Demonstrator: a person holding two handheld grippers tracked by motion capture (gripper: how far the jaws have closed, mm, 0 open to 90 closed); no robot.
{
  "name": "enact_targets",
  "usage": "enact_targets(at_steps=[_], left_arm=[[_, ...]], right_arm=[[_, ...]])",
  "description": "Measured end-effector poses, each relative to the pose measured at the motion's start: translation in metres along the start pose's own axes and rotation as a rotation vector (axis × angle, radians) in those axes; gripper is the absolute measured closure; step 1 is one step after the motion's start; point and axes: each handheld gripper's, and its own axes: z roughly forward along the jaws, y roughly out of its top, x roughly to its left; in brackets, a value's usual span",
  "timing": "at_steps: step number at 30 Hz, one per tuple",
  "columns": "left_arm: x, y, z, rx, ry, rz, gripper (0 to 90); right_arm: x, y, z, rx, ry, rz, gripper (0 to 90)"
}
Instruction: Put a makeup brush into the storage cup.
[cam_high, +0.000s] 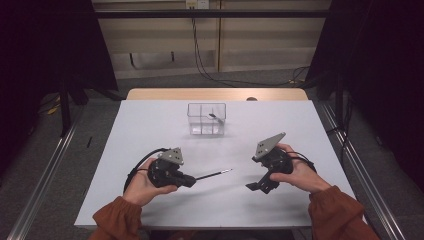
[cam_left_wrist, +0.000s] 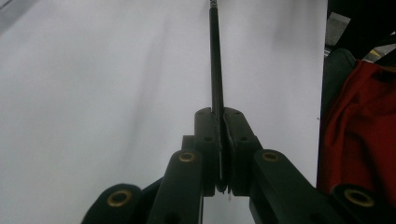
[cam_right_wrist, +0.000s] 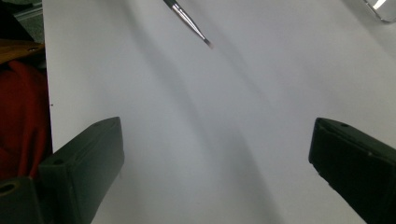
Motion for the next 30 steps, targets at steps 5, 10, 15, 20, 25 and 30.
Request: enact_targets(at_steps=[5, 10, 15, 20, 25, 30], left_arm=[[0.001, -0.007, 0.0, -0.024, 0.002, -0.025, 85.2], [0.001, -0.01, -0.006, -0.057, 0.012, -0.031, 85.3], [0.002, -0.015, -0.01, -0.106, 0.019, -0.034, 85.3], [0.001, -0.017, -0.01, -0.138, 0.023, -0.033, 85.3], [0.001, -0.018, -0.007, -0.171, 0.021, -0.041, 85.3], [-0.001, -0.019, -0.005, -0.203, 0.008, -0.046, 85.3]], right_arm=[[0.001, -0.006, -0.002, -0.029, -0.02, 0.025, 3.5], [0.002, -0.012, -0.003, -0.051, -0.026, 0.04, 3.9], [0.003, -0.019, -0.003, -0.071, -0.019, 0.061, 3.6], [0.003, -0.025, -0.003, -0.104, 0.002, 0.111, 3.2], [0.005, -0.028, 0.0, -0.122, -0.001, 0.111, 3.1], [0.008, -0.029, 0.0, -0.184, -0.022, 0.112, 3.1]])
